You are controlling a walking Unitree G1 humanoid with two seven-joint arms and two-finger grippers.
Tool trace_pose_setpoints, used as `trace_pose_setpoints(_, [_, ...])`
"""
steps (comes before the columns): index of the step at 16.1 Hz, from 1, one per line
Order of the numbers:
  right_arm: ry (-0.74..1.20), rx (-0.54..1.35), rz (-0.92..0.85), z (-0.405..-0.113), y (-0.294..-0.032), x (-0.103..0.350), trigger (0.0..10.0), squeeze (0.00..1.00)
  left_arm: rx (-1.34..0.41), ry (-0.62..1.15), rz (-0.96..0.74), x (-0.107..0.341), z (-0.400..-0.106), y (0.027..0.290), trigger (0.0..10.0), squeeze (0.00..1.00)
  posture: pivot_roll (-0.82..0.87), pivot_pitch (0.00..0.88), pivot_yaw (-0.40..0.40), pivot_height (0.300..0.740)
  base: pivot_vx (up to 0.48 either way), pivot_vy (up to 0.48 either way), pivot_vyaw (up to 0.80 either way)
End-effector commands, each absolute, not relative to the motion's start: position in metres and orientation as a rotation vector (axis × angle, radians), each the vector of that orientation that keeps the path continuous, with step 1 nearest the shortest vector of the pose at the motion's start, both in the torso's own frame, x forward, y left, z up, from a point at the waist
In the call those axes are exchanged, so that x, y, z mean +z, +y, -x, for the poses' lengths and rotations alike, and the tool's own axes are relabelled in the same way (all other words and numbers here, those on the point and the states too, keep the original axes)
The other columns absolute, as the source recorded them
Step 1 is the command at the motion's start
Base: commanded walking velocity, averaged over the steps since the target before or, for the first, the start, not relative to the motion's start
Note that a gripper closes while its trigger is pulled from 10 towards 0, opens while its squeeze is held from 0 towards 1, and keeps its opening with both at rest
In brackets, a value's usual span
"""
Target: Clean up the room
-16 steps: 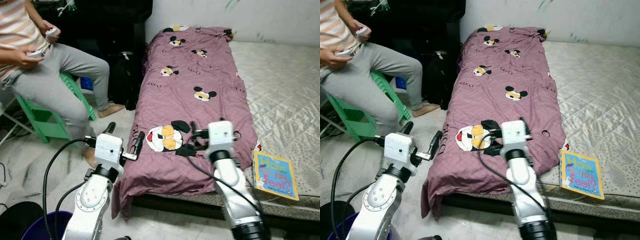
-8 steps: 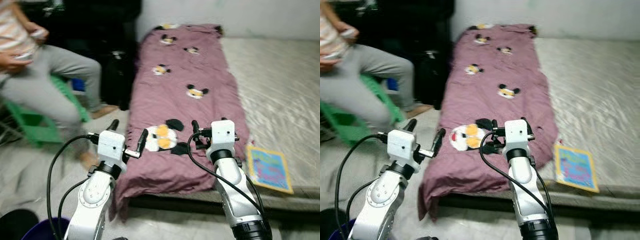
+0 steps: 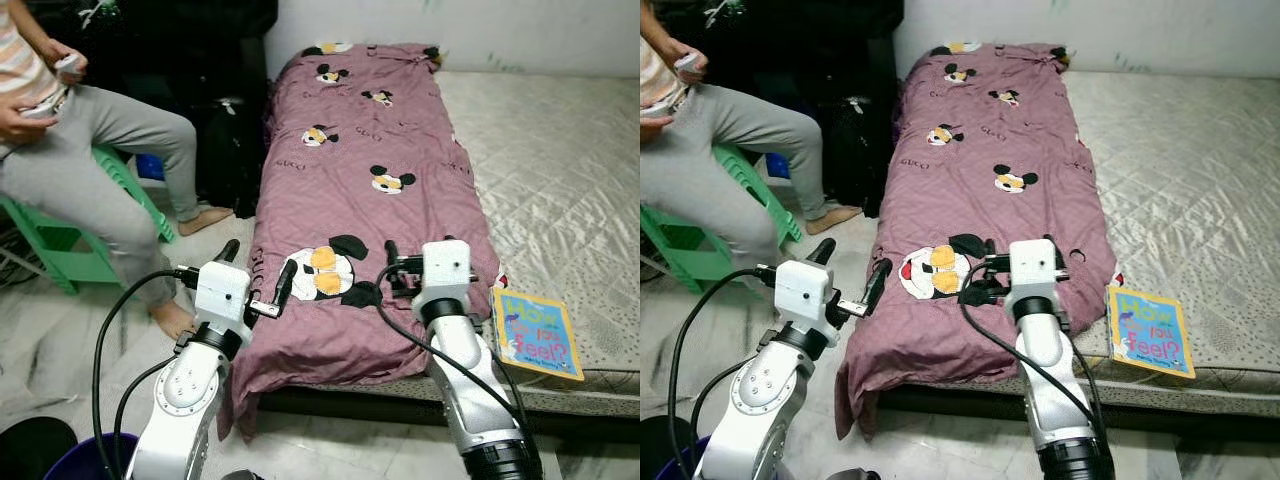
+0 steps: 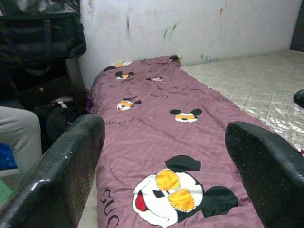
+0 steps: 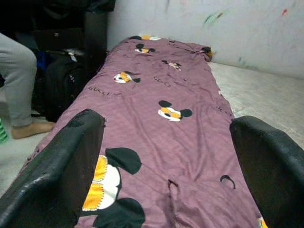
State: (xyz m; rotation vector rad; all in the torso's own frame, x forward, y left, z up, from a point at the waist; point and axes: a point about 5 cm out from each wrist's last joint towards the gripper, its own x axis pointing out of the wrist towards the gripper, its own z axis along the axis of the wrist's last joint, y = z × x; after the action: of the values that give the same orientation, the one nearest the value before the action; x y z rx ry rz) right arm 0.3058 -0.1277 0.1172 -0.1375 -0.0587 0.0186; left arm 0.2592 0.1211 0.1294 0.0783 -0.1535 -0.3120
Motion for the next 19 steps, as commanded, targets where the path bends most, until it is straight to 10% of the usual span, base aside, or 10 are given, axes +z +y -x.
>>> trace_pose_setpoints(1, [-0.06,0.02,0.138,-0.3071,-0.1275,0.1176,10.0,0.0,-0.322,-0.154,-0.067,0.1298,-0.259,0.121,10.0,0.0,-0.01,0.115,-0.002,0.74,0.0,0.0,0.0])
trace_pose_setpoints(19, [-0.057,0.02,0.149,-0.3097,-0.1286,0.115,10.0,0.0,-0.347,-0.143,-0.07,0.1266,-0.2577,0.1167,10.0,0.0,-0.01,0.106,-0.003,0.74,0.199,0.0,-0.1])
